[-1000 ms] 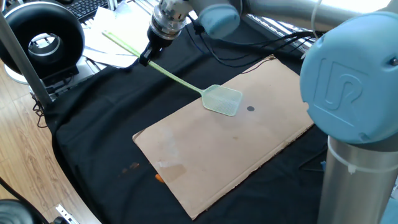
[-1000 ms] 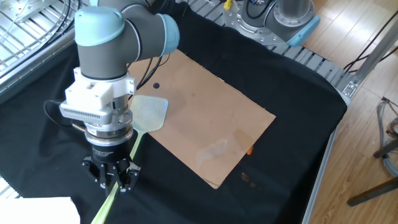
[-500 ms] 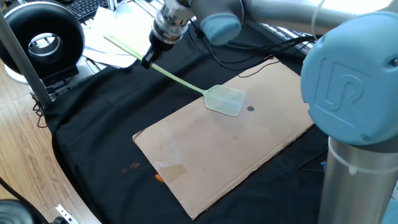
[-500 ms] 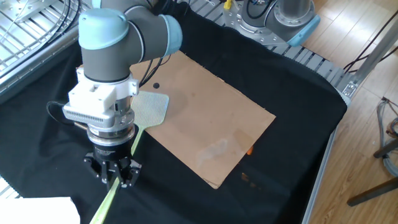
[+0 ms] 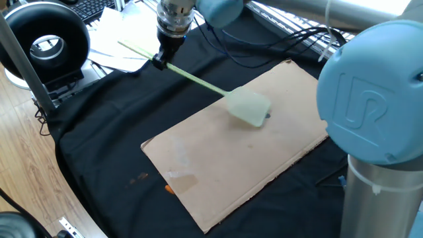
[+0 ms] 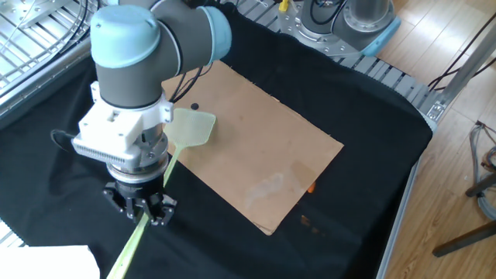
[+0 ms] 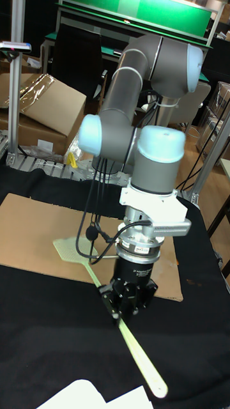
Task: Swat with a flyswatter
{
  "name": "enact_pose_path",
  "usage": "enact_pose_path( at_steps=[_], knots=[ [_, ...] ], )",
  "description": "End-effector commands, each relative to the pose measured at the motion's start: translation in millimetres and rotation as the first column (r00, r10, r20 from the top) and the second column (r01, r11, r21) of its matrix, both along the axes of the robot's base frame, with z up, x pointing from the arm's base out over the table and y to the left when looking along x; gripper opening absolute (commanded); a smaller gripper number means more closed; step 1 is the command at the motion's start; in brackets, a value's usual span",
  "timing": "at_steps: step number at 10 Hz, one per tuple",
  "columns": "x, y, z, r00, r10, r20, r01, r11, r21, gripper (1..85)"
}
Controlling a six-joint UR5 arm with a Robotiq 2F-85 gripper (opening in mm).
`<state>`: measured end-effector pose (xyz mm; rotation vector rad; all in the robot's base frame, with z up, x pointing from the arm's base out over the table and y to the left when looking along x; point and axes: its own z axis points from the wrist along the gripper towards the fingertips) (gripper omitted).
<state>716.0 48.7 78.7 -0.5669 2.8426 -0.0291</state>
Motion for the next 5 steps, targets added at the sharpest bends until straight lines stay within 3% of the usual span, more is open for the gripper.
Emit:
enact_pose_path(
  at_steps=[1, 2, 5],
  knots=[
    [-25.8, -27, 2.9, 0.993, -0.005, -0.115, -0.005, 0.996, -0.086, 1.0],
    [-33.8, -26, 2.1, 0.99, -0.029, -0.135, 0.019, 0.997, -0.073, 1.0],
    [-47.4, -33, -6.2, 0.99, -0.058, -0.129, 0.054, 0.998, -0.038, 1.0]
  ],
)
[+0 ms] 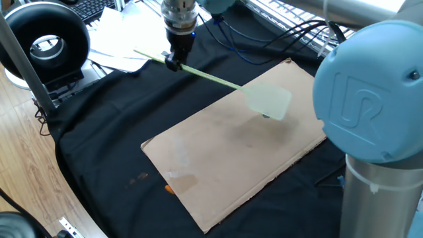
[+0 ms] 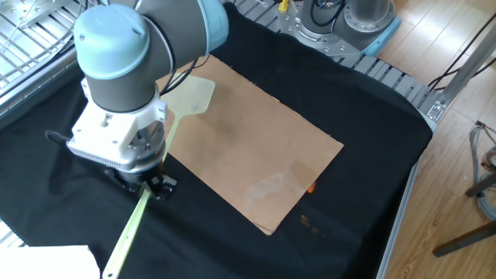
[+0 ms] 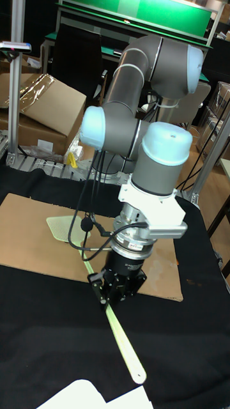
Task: Swat with a flyswatter
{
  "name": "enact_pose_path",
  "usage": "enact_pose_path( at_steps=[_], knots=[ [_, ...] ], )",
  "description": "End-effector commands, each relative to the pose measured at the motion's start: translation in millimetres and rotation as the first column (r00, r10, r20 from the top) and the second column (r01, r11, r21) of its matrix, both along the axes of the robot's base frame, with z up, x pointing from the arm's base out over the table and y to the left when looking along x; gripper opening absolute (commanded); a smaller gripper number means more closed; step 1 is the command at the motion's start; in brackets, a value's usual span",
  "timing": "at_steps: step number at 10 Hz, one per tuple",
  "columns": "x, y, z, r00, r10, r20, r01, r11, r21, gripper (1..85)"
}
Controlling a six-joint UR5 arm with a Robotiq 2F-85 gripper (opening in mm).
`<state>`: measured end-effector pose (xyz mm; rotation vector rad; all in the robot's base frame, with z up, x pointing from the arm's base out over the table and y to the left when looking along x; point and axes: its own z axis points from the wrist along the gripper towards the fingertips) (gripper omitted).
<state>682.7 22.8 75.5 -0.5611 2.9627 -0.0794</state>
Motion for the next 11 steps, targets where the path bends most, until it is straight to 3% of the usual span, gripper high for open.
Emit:
enact_pose_path(
  at_steps=[1, 4, 5, 7, 9, 11],
  knots=[
    [-18.0, -10, -7.8, 0.999, -0.036, -0.011, 0.036, 0.999, 0.016, 1.0],
    [-22.4, -16, -28.1, 0.999, -0.035, 0.025, 0.035, 0.999, 0.025, 1.0],
    [-13.3, -7, -27.1, 0.998, -0.023, 0.064, 0.02, 0.998, 0.061, 1.0],
    [10.5, 15, -31.9, 0.981, -0.005, 0.193, -0.028, 0.986, 0.166, 1.0],
    [26.9, 17, -33.1, 0.963, 0.015, 0.27, -0.062, 0.984, 0.166, 1.0],
    [35.5, 25, -29.3, 0.947, 0.008, 0.323, -0.078, 0.976, 0.204, 1.0]
  ],
)
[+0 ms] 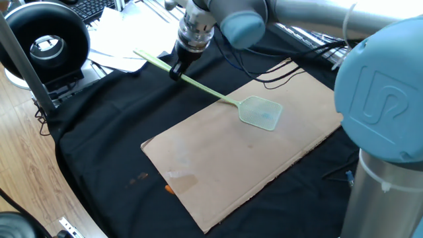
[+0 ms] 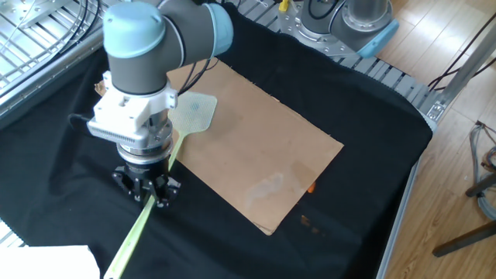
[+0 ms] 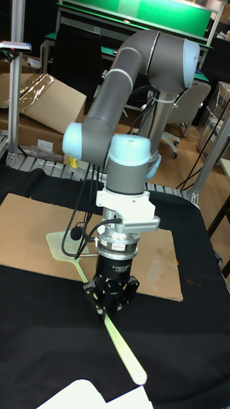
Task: Swat with a flyswatter
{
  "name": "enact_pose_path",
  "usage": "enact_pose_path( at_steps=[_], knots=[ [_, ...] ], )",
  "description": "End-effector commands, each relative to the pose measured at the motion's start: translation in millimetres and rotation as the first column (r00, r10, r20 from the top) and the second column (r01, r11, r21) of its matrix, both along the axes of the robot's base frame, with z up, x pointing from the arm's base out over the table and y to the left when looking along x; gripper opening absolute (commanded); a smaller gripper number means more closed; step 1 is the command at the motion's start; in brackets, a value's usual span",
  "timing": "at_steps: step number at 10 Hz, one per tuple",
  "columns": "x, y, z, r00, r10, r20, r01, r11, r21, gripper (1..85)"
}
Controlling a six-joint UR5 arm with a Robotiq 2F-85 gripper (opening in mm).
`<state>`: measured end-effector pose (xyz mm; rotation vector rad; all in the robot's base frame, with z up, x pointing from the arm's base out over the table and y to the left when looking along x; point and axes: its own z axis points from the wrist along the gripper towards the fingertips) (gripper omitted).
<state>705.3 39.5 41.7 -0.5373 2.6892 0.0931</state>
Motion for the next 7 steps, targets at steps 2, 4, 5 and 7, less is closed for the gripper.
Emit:
enact_pose_path(
  at_steps=[2, 4, 5, 7],
  knots=[
    [7.4, -3, -4.4, 0.998, 0.001, 0.065, -0.001, 1.0, 0.006, 1.0],
    [3.3, -3, -7.3, 0.999, -0.008, 0.051, 0.008, 1.0, 0.001, 1.0],
    [0.8, -5, -9.3, 0.999, -0.014, 0.039, 0.015, 1.0, -0.011, 1.0],
    [-13.1, -16, -9.2, 0.999, -0.043, -0.032, 0.041, 0.997, -0.071, 1.0]
  ],
)
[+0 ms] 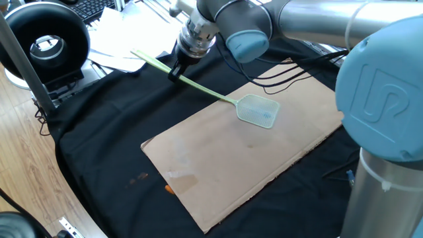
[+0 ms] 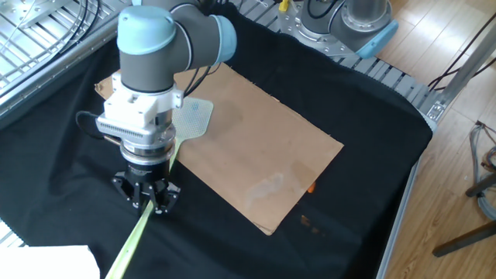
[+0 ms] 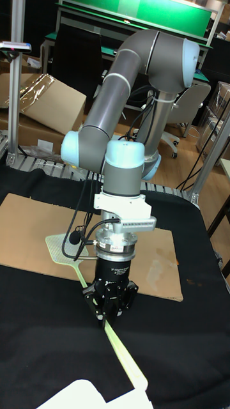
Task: Swat with a flyswatter
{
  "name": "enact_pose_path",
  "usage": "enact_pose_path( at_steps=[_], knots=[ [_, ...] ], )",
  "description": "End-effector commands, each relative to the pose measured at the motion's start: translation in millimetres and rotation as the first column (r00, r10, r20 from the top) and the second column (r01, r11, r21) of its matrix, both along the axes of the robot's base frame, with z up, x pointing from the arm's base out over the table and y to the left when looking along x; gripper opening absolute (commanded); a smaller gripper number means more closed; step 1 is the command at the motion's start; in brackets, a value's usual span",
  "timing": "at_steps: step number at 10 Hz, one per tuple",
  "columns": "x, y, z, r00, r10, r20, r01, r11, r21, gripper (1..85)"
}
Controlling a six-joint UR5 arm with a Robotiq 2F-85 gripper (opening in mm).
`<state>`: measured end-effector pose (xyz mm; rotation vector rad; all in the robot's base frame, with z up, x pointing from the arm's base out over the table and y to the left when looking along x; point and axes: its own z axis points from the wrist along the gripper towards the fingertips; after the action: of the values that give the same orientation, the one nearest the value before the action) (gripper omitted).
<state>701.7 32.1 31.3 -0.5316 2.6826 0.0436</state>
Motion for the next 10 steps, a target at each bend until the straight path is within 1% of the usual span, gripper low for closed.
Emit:
enact_pose_path(
  at_steps=[1, 2, 3, 4, 5, 6, 7, 8, 9, 10],
  knots=[
    [-16.7, -12, 6.5, 0.994, -0.055, -0.089, 0.049, 0.996, -0.068, 1.0],
    [-24.7, -16, 15.7, 0.986, -0.084, -0.141, 0.07, 0.992, -0.103, 1.0],
    [-30.7, -18, 24.0, 0.977, -0.113, -0.182, 0.09, 0.987, -0.131, 1.0],
    [-35.0, -19, 31.3, 0.968, -0.143, -0.208, 0.113, 0.982, -0.15, 1.0],
    [-40.8, -14, 34.9, 0.955, -0.183, -0.235, 0.151, 0.977, -0.149, 1.0],
    [-48.2, -11, 35.0, 0.937, -0.222, -0.27, 0.188, 0.971, -0.148, 1.0],
    [-53.0, -8, 33.9, 0.92, -0.259, -0.295, 0.226, 0.964, -0.14, 1.0],
    [-56.9, 2, 32.2, 0.898, -0.3, -0.323, 0.28, 0.954, -0.108, 1.0],
    [-56.9, 6, 30.2, 0.876, -0.346, -0.336, 0.335, 0.938, -0.092, 1.0],
    [-58.2, 4, 28.4, 0.859, -0.38, -0.344, 0.37, 0.924, -0.098, 1.0]
  ],
)
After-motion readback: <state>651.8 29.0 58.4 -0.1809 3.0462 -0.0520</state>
